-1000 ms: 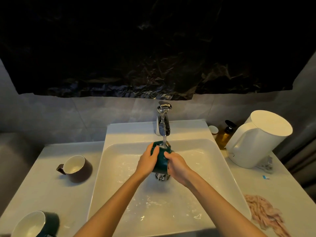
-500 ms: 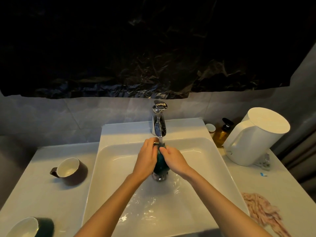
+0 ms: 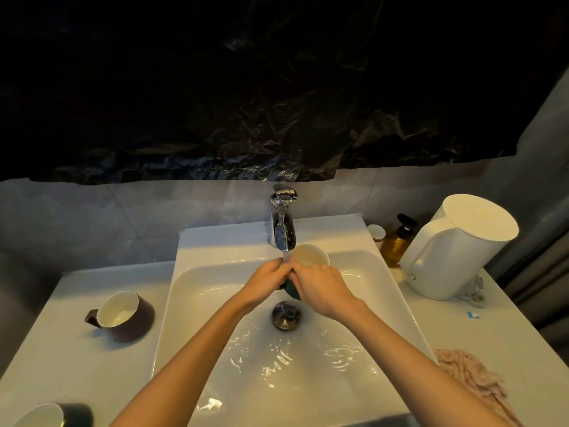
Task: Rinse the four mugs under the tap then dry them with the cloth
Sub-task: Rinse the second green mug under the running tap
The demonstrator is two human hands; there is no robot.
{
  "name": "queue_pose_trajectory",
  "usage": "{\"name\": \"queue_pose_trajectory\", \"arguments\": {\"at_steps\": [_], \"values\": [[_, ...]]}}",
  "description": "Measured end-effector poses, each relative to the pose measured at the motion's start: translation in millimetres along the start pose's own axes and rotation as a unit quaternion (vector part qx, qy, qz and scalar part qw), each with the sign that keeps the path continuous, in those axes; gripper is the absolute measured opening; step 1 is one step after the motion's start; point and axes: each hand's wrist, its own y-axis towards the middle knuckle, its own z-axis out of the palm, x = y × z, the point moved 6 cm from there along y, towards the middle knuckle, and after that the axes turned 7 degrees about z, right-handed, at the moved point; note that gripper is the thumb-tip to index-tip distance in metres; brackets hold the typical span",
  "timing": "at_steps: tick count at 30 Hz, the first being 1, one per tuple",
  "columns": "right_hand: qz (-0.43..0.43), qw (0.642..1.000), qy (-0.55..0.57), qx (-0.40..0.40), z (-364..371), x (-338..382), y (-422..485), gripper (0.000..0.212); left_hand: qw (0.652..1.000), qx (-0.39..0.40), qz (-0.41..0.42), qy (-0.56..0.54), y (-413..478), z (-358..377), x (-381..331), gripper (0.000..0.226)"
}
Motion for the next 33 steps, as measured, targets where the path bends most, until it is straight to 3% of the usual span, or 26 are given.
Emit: {"name": "queue_pose_trajectory", "arguments": {"at_steps": [5, 10, 15, 17, 19, 20, 22, 27, 30, 33], "values": [[0.054, 0.987, 0.151, 0.012, -1.2, -11.1, 7.0, 0.027, 0.988, -0.102, 0.007, -0.113, 4.3, -1.1, 1.4, 0.023], [0.139, 0.944, 0.296, 0.039, 13.5, -18.8, 11.9, 0.026, 0.980, -0.173, 0.023, -0.093, 4.6, -4.3, 3.3, 0.021], [0.224, 0.840, 0.487, 0.088, 38.8, -20.2, 4.3, 0.027, 0.979, -0.179, 0.021, -0.098, -0.9, 3.8, 13.0, 0.021], [0.222, 0.858, 0.457, 0.075, 43.0, -20.3, 3.9, 0.031, 0.985, -0.163, 0.028, -0.050, -3.9, 2.8, 14.0, 0.023], [0.173, 0.928, 0.326, 0.042, 37.8, -19.4, 5.2, 0.033, 0.994, -0.109, 0.022, 0.009, -3.6, -4.9, 13.4, 0.022], [0.146, 0.953, 0.263, 0.023, 34.4, -18.9, 6.7, 0.034, 0.997, -0.072, 0.008, 0.012, -3.5, -7.7, 12.9, 0.024], [0.114, 0.969, 0.218, -0.001, 26.8, -20.1, 11.0, 0.038, 0.998, -0.020, -0.041, -0.040, -4.5, -8.8, 13.1, 0.032], [0.075, 0.957, 0.280, -0.021, 22.3, -11.2, 26.1, 0.032, 0.973, -0.078, -0.073, -0.205, -9.7, -8.7, 15.9, 0.037], [0.081, 0.914, 0.393, -0.063, 33.8, -10.3, 27.4, 0.031, 0.967, -0.080, -0.090, -0.225, -15.4, -18.8, 16.8, 0.038], [0.146, 0.867, 0.464, -0.111, 43.6, -10.4, 25.7, 0.037, 0.970, -0.062, -0.129, -0.196, -19.6, -26.4, 21.2, 0.038]]}}
